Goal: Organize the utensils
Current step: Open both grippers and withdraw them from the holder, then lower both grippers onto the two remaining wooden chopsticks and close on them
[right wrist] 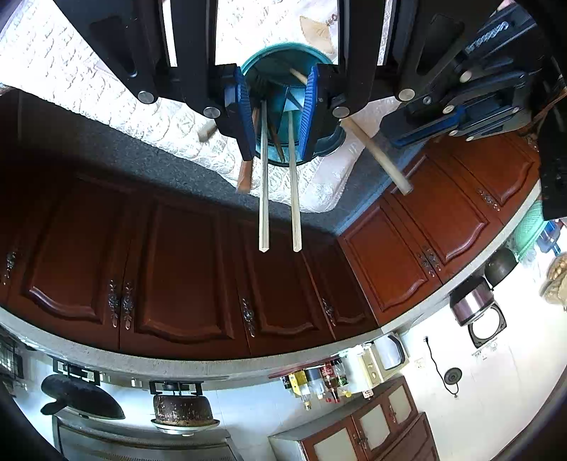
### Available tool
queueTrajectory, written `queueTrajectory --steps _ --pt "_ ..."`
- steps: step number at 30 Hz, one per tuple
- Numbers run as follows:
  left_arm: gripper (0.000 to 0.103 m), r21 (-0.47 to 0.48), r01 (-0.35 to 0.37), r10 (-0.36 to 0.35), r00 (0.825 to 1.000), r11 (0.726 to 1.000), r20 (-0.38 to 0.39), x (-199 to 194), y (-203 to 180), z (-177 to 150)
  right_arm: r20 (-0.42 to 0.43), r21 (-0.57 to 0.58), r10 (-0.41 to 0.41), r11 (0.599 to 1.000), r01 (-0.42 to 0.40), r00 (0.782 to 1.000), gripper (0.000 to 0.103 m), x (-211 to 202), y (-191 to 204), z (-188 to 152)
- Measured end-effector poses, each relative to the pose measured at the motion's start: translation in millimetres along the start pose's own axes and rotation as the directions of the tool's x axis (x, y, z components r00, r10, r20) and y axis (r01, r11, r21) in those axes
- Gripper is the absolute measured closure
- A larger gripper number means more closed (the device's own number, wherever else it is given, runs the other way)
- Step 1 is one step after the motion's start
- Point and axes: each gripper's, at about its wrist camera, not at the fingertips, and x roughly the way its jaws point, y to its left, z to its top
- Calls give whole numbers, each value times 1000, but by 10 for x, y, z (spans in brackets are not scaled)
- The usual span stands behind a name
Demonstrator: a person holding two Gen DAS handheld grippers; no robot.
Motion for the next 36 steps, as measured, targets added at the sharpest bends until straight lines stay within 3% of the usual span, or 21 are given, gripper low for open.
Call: queueTrajectory --steps 10,17,24,36 --pt "74 -12 11 -10 999 1000 31 -192 -46 -56 56 35 19 999 -21 998 73 -469 -70 -185" --pt "65 46 39 -41 998 998 53 -279 -371 -206 65 70 -37 997 32 997 69 -820 -264 -513" --pt "65 111 72 -72 997 991 2 -125 -746 -462 27 132 -107 986 103 994 67 -1013 -543 -903" --pt "65 170 104 -96 994 980 -56 19 -1140 -786 -16 205 -151 967 151 988 67 -1222 -799 -1341"
